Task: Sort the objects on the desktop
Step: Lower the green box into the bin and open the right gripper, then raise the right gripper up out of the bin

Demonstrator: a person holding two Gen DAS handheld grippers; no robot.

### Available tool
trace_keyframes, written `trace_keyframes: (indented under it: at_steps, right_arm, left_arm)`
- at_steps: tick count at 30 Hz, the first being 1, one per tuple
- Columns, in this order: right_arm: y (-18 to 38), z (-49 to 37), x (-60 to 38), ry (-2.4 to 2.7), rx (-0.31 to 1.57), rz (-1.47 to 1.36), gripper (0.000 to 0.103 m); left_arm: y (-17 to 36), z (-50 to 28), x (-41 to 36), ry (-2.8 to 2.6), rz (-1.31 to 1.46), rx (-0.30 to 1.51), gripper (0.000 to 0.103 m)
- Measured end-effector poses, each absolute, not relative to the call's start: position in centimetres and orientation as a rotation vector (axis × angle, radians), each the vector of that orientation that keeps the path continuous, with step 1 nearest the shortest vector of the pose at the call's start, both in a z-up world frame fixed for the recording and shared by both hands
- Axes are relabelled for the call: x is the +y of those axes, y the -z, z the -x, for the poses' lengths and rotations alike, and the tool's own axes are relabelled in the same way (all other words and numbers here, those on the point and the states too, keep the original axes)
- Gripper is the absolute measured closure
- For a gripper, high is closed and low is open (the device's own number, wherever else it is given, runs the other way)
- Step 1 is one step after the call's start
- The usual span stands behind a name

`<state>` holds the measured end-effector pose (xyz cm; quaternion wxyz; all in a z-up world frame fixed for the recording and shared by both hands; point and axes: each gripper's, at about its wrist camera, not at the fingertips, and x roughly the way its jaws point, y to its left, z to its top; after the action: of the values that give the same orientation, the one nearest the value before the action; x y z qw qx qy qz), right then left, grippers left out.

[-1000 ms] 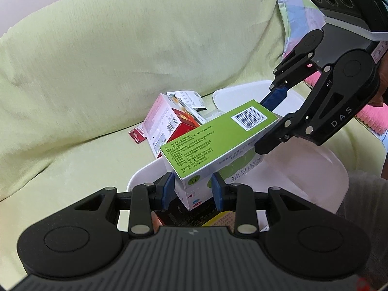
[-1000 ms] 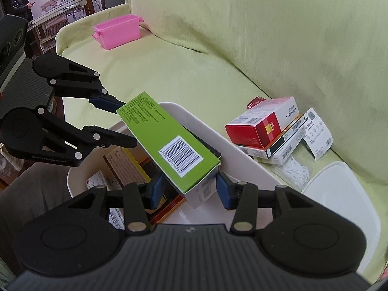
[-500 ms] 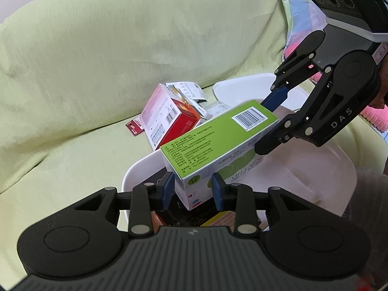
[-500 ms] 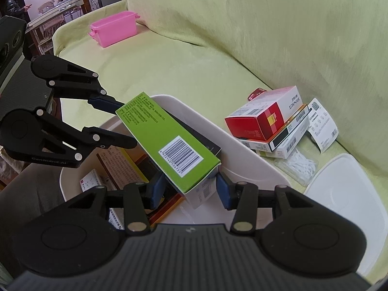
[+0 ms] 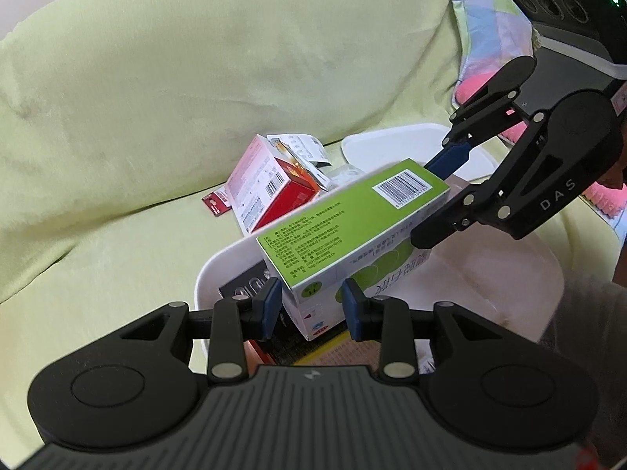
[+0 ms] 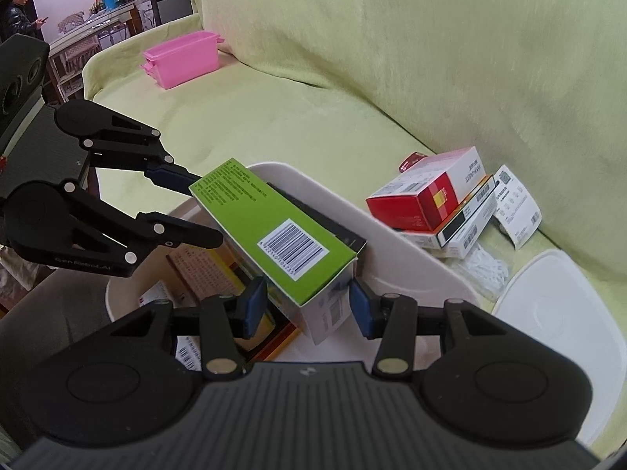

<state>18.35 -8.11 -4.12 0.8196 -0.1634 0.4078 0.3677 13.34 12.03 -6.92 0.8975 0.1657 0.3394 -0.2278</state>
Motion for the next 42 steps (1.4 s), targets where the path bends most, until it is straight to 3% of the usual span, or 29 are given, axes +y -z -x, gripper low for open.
trace_keyframes:
  at_steps: [20,28,29,33,37,42]
  right_arm:
    - [8.6,-20.2,-5.1,-0.772,0.883,0.335,0.06]
    - [9.3,-19.7,-5.4,-0.801,0.909,0.256,0.048]
    - [9.2,-19.5,-5.5,-0.803,0.911,0.25,0.045]
    - [9.1,-18.7,-6.7,-0.779,0.924,0.219,0.045]
    - [9.6,-18.4,-8.0,-0.737,0.949,0.205,0.051]
    - [11.1,-19.3,-8.8,-0.643,0.972,0.232,0.07]
  left_arm:
    - [10.5,-15.4,13.8,0.392,-0.329,0.77,0.063]
    - [11.3,-15.1,14.1,0.345,-0.306,0.796,0.061]
    - [11.2,-15.0,14.2,0.338,-0.295,0.796,0.057]
    - [10.8,-14.4,14.3,0.314,-0.278,0.784,0.056]
    - [10.2,-13.6,14.2,0.328,-0.241,0.778,0.057]
    - [10.1,-12.7,13.4,0.358,-0.2,0.78,0.06]
